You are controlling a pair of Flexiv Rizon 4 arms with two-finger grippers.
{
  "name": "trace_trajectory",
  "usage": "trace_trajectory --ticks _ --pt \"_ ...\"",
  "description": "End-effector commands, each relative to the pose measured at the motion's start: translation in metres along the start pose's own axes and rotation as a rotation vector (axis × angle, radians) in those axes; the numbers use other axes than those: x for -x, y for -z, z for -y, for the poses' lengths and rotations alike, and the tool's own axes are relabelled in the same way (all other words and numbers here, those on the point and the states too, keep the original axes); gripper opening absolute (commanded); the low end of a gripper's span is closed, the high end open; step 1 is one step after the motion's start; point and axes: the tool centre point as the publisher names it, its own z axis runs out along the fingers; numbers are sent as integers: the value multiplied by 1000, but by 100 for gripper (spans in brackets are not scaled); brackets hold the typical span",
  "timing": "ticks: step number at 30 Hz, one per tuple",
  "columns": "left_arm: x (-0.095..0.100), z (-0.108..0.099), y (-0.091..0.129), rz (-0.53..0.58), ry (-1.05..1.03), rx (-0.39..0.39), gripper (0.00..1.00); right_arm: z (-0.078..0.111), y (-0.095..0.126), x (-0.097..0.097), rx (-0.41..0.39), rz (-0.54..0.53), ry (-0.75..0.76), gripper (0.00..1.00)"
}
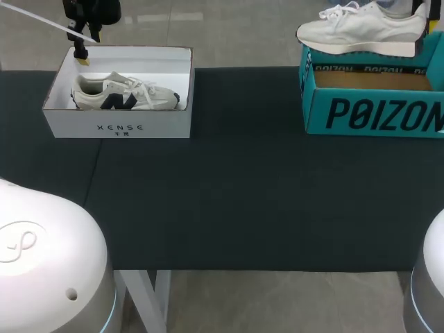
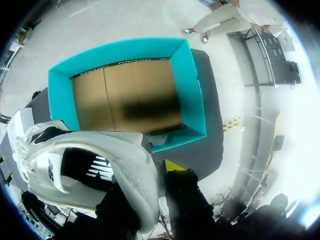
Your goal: Take the shoe out of the shoebox, open the shoe tongue, remove and reinsert the insole, then place the shoe into the shoebox
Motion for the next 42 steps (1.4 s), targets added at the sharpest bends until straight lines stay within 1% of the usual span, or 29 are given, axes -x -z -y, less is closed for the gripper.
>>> trace_trajectory --ticks 1,13,14,15,17,18,19,20,23,24,25,26,27,29,31,34,36,38,39,40,42 --pt "-1 0 -1 3 0 0 100 33 1 5 476 -9 -1 0" --pt "-1 0 -1 3 0 0 100 33 1 5 476 -9 -1 0" --pt "-1 0 -1 3 0 0 100 34 2 4 485 -15 24 0" --pt "-1 0 -1 3 0 0 100 38 2 -1 501 -3 46 0" --pt "-1 0 -1 3 0 0 100 51 -6 -11 495 -62 97 0" --pt "-1 0 -1 3 0 0 100 54 -9 -13 483 -78 94 0" --pt "-1 0 -1 3 0 0 100 62 -16 -19 450 -81 89 0" --pt "-1 0 -1 3 0 0 100 67 -18 -22 437 -78 82 0" --pt "-1 0 -1 3 0 0 100 94 -30 -36 408 -73 62 0" --pt "-1 0 -1 3 0 0 100 99 -32 -38 407 -59 58 0" --pt "-1 0 -1 3 0 0 100 109 -35 -45 403 -5 57 0" --pt "-1 0 -1 3 0 0 100 116 -37 -51 420 33 59 0" --pt "-1 0 -1 3 0 0 100 121 -38 -55 429 48 65 0" --pt "-1 0 -1 3 0 0 100 134 -42 -69 481 93 88 0" --pt "-1 0 -1 3 0 0 100 140 -48 -80 496 122 102 0" --pt "-1 0 -1 3 0 0 100 146 -61 -94 521 111 111 0" --pt "-1 0 -1 3 0 0 100 150 -68 -102 534 140 106 0" --pt "-1 0 -1 3 0 0 100 155 -77 -115 553 120 99 0" --pt "-1 0 -1 3 0 0 100 157 -80 -118 556 115 95 0" --pt "-1 0 -1 3 0 0 100 160 -87 -126 561 100 96 0" --pt "-1 0 -1 3 0 0 100 163 -97 -136 562 102 99 0"
